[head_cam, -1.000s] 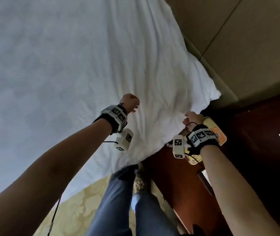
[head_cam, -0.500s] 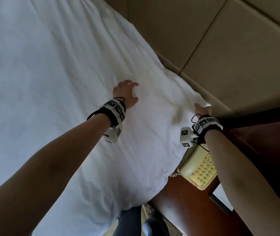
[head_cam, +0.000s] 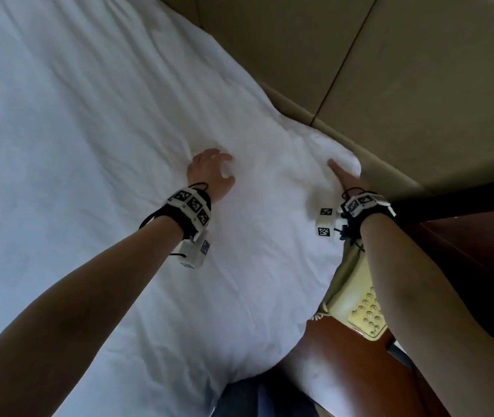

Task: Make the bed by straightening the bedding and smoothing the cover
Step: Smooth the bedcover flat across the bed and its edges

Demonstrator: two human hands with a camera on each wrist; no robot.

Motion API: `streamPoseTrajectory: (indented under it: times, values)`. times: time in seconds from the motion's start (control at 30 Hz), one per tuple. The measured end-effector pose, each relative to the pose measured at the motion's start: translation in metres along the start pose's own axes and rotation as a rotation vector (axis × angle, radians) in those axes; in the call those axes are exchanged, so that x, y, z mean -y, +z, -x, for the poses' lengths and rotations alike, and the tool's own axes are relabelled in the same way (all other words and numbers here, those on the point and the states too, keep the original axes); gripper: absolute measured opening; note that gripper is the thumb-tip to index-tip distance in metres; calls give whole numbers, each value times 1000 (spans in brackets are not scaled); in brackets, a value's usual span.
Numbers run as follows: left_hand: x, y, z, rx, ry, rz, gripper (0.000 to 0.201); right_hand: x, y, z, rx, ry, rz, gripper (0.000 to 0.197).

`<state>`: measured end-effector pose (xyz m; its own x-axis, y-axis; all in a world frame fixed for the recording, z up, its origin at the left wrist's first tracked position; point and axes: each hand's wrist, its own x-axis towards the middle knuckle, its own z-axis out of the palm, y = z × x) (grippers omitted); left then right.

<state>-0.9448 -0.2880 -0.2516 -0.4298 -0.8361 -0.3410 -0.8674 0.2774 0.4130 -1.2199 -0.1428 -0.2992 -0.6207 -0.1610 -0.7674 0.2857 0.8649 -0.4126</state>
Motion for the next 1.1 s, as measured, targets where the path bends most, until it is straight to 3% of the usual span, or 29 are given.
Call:
streamPoseTrajectory:
  times: [0.1, 0.2, 0.27, 0.37, 0.43, 0.53, 0.63, 0.7, 0.87, 1.0, 1.1]
  values:
    - [-15, -5, 6, 4, -41, 37, 46, 5, -4, 10, 79, -139, -9, 127]
    - [-43, -13, 9, 51, -117, 200, 47, 25, -28, 97, 163, -186, -74, 66]
    - [-71, -22, 8, 90, -197, 425, 52, 26, -48, 128, 239, -229, -206, 51]
    - [-117, -37, 12, 163, -353, 776, 71, 19, -83, 158, 290, -369, -308, 65]
    - [-146, -46, 17, 180, -371, 923, 84, 15, -106, 170, 240, -485, -358, 56]
    - [-179, -53, 22, 177, -302, 980, 102, 12, -132, 186, 114, -668, -476, 47]
    - [-206, -52, 18, 175, -244, 936, 96, 18, -147, 181, -31, -789, -552, 38]
    - [-221, -46, 9, 162, -231, 854, 84, 21, -148, 165, -118, -801, -590, 36]
    - [-208, 7, -25, 202, -182, 664, 85, 13, -116, 105, -366, -724, -626, 40]
    - [-175, 60, -38, 216, -8, 565, 70, -6, -75, 69, -442, -632, -586, 40]
    - [-161, 81, -48, 210, 96, 511, 66, -11, -49, 49, -548, -508, -533, 57]
